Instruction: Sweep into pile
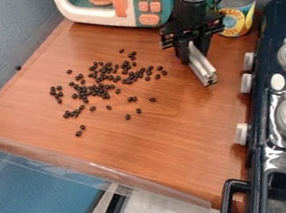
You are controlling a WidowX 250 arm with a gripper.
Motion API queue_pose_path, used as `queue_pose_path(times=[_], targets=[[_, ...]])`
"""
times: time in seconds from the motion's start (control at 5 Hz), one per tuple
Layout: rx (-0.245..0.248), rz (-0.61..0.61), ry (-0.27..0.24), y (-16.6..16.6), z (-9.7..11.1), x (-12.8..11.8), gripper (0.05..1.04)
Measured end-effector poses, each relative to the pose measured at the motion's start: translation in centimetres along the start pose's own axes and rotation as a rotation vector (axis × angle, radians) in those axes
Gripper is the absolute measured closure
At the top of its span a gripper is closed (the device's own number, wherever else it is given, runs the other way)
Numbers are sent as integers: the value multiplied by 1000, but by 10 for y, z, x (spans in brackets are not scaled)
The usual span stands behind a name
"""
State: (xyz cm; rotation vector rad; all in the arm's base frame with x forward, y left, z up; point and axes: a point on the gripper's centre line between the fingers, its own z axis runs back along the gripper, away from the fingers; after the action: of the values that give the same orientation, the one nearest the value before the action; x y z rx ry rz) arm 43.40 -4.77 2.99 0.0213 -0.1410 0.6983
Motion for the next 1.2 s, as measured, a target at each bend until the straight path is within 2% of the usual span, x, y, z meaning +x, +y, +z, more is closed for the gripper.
queue_pose_path(times=[0.2,0.6,1.0,1.2], targets=[[10,-4,10,1,-11,2,701],[4,29,10,6,-15,26,701],[-12,51,18,30,-22,49,701],[-18,37,12,39,-22,48,701]])
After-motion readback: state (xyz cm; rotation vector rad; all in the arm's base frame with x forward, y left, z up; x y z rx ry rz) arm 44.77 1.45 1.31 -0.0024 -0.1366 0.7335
